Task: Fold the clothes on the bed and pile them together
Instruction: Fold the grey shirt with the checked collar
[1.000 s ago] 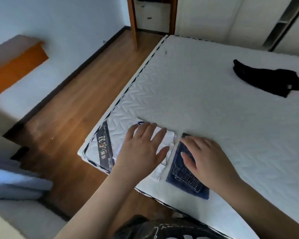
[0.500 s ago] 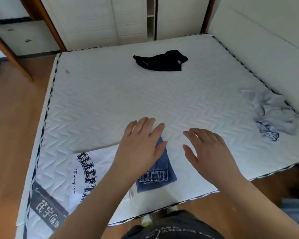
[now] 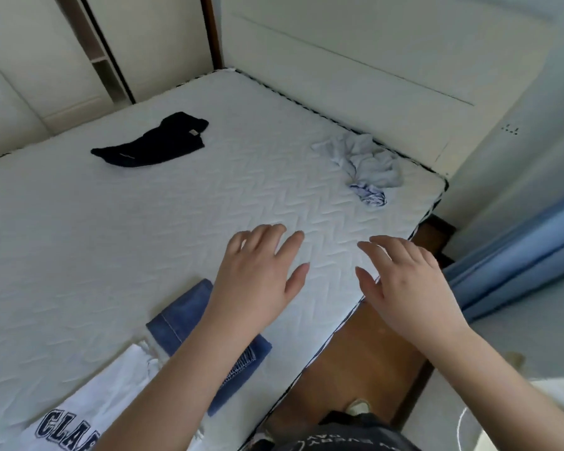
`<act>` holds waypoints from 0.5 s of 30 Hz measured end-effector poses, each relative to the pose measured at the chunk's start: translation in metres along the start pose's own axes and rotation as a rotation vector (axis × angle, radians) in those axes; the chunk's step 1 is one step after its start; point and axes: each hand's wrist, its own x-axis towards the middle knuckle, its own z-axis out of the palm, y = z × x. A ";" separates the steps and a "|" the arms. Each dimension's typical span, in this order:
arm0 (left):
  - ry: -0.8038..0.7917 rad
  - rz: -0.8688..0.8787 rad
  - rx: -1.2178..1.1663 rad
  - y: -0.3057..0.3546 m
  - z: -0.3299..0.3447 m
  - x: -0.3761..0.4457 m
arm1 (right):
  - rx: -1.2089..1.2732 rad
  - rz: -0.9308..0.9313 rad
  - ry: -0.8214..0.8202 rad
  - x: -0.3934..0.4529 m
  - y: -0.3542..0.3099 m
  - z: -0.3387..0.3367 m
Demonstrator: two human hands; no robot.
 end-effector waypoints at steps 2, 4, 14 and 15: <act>0.005 0.037 -0.008 0.017 0.009 0.024 | -0.005 0.058 0.002 -0.004 0.030 -0.002; -0.007 0.064 -0.013 0.036 0.020 0.047 | 0.005 0.110 -0.007 -0.007 0.060 -0.003; 0.017 0.158 -0.009 0.128 0.065 0.142 | 0.015 0.165 0.001 0.004 0.181 -0.002; -0.001 0.155 -0.002 0.133 0.068 0.148 | 0.013 0.160 0.012 0.007 0.190 -0.001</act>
